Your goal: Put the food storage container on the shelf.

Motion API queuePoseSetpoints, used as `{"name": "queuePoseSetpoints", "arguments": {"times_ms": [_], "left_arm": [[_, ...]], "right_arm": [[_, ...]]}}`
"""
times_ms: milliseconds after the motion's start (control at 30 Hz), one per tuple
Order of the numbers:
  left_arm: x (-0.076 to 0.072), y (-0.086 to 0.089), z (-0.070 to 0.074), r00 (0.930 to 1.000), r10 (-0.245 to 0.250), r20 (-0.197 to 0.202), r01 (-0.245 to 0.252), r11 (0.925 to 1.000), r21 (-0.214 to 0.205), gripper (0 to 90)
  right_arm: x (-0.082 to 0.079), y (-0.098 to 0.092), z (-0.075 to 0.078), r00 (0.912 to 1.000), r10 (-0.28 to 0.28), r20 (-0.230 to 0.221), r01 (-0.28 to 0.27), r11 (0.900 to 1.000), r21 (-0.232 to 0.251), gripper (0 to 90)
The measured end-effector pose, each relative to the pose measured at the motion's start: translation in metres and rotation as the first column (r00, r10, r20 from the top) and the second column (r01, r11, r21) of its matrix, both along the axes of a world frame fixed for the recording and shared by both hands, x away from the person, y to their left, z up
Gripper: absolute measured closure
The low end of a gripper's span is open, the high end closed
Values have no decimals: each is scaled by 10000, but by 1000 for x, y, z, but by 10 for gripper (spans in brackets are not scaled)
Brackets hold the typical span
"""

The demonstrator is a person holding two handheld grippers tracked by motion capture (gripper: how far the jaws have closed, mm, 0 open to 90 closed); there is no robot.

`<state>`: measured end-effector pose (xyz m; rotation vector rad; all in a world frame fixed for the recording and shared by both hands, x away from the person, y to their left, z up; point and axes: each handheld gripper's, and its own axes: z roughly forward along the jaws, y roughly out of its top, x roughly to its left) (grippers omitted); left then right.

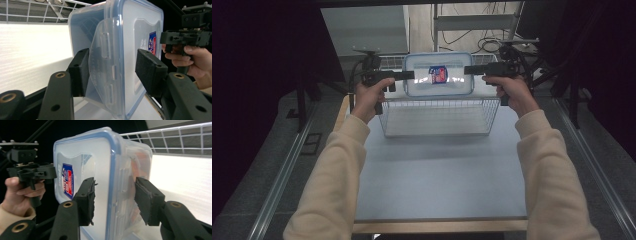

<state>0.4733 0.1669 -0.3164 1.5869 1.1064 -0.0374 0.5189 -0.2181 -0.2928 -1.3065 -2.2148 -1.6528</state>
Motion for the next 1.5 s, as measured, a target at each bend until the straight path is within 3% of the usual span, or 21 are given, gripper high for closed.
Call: {"name": "queuePoseSetpoints", "arguments": {"times_ms": [133,267,367,533,700,800,833,900,967,1000,1100,1300,1500], "left_arm": [[11,1,-2,9994,32,-349,-40,9997,-240,445],[17,0,-2,9987,25,-506,-30,10000,-95,414],[24,-2,-4,9979,137,-631,-157,9994,-304,400],[35,-3,-9,9960,138,-888,-183,9986,-490,348],[45,-5,-19,9871,139,-1592,-260,9969,-741,272],[46,-8,-20,9903,472,-1307,-558,9965,-630,242],[46,-9,-20,9896,507,-1347,-585,9968,-542,177],[47,-10,-20,9871,611,-1477,-684,9966,-449,153],[46,-10,-19,9867,790,-1420,-850,9957,-362,128],[44,-8,-17,9893,957,-1098,-985,9949,-201,123],[39,-5,-14,9911,979,-906,-1006,9946,-252,123],[20,4,-9,9953,859,-457,-872,9958,-271,128],[-10,6,-7,9985,541,-35,-542,9978,-385,142]], "right_arm": [[6,0,-4,9997,-179,-194,182,9997,187,506],[10,1,-6,9984,-391,-409,406,9986,345,498],[12,1,-8,9973,-518,-514,542,9975,452,494],[12,3,-9,9940,-924,-577,937,9954,193,471],[11,8,-11,9893,-1356,-538,1346,9907,-221,485],[10,10,-12,9874,-1507,-486,1498,9885,-219,465],[9,11,-12,9875,-1548,-283,1539,9876,-326,459],[7,12,-11,9866,-1622,-202,1614,9862,-381,449],[3,11,-9,9874,-1571,176,1578,9865,-435,392],[2,10,-9,9881,-1509,293,1521,9872,-473,382],[-2,8,-8,9887,-1422,482,1443,9887,-412,379],[-11,-2,-5,9890,-1145,935,1193,9918,-468,360],[-27,-11,-4,9874,-898,1301,983,9933,-601,330]]}}
